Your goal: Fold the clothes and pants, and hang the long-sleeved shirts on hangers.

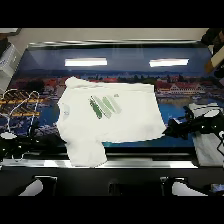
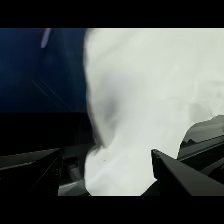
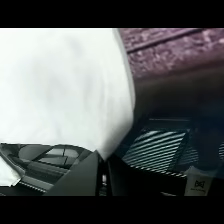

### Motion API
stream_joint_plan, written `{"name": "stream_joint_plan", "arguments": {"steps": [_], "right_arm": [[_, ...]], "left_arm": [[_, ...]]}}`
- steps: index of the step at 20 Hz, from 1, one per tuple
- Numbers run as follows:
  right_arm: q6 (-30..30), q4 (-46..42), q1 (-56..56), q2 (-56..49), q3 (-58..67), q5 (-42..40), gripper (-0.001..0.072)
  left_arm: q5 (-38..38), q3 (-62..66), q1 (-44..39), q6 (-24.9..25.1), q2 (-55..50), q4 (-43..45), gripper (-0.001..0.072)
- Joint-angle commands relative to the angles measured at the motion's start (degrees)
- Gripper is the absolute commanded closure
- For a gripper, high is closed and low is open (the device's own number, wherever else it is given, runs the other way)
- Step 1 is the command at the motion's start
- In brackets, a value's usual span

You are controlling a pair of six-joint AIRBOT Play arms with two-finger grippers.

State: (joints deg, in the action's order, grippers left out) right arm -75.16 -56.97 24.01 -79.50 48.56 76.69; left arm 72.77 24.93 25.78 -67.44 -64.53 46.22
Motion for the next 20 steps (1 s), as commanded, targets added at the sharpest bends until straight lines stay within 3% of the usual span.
{"name": "stream_joint_plan", "arguments": {"steps": [1,6,7,8,9,11,12,15,17,20], "right_arm": [[-0.33,1.05,-0.04,0.83,0.0,0.15,0.0678],[-0.33,1.25,-0.04,4.2,0.0,-0.52,0.0678],[-0.33,1.25,-0.02,4.76,0.0,-0.39,0.0678],[-0.37,1.25,-0.04,5.22,0.0,-0.02,0.0678],[-0.52,1.25,-0.04,5.73,0.0,0.48,0.0678],[-0.26,1.88,-0.04,6.99,0.0,1.36,0.0679],[0.92,3.87,-0.04,7.87,0.0,1.88,0.0679],[6.14,14.84,-0.04,11.67,0.59,2.67,0.068],[8.44,20.68,-0.04,14.03,3.85,1.7,0.068],[8.37,26.36,-0.04,16.68,18.16,1.42,0.068]], "left_arm": [[-5.14,-1.77,-3.3,-0.04,0.07,-2.1,0.011],[-10.51,-1.9,-11.43,-2.21,-1.66,-4.0,0.0111],[-10.8,-1.9,-13.14,-2.21,-2.38,-4.02,0.016],[-10.93,-1.9,-14.05,-2.19,-2.56,-4.17,0.0466],[-10.93,-1.88,-14.05,-2.05,-2.43,-5.01,0.0623],[-10.93,-0.98,-13.57,-1.99,-1.92,-6.4,0.0639],[-10.67,0.33,-13.22,-1.99,-1.42,-6.67,0.0692],[-9.79,8.28,-13.25,-2.21,0.7,-9.22,0.0692],[-9.66,17.64,-13.25,-3.89,1.29,-10.49,0.0692],[-9.11,40.85,-13.2,-4.79,1.29,-9.97,0.0693]]}}
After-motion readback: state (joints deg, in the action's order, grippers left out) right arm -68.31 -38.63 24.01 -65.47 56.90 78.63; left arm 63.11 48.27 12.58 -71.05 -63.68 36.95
